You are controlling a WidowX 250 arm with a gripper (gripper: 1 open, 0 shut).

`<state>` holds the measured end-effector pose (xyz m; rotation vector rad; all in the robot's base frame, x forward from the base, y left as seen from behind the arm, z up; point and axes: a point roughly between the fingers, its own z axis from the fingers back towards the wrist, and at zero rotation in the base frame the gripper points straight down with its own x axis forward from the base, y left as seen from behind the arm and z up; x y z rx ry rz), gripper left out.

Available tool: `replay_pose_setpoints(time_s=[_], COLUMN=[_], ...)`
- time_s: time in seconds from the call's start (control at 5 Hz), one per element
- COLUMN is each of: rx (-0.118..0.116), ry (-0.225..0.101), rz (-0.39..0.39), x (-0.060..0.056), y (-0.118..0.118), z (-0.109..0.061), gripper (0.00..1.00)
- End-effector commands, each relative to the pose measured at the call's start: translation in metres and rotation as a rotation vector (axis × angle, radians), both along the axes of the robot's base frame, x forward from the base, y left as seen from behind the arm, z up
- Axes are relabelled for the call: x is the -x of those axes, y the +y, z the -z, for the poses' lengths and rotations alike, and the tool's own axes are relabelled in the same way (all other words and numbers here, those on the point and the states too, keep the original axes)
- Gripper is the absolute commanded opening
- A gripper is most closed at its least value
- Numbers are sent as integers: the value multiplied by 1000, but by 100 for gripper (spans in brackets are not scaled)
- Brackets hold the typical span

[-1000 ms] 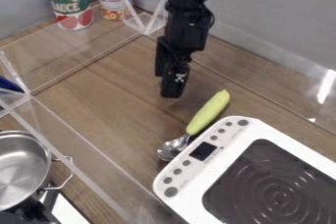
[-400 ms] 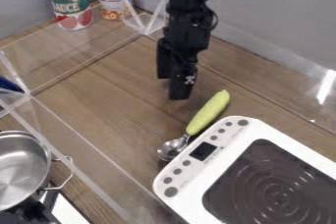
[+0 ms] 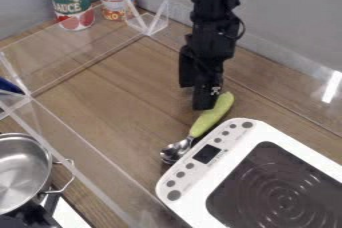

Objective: Put green spoon on the white and black stove top

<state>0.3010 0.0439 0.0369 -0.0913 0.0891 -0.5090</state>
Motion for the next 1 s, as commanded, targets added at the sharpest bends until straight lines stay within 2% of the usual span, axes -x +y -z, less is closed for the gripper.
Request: replay_pose_setpoints(time_s=[0.0, 0.6, 0.8], rx=[9, 41, 53], ry=[-49, -45, -40], rz=[-94, -75, -102], x=[0, -5, -3], y=[13, -19, -22], z=[-16, -19, -20], gripper=[100, 100, 100])
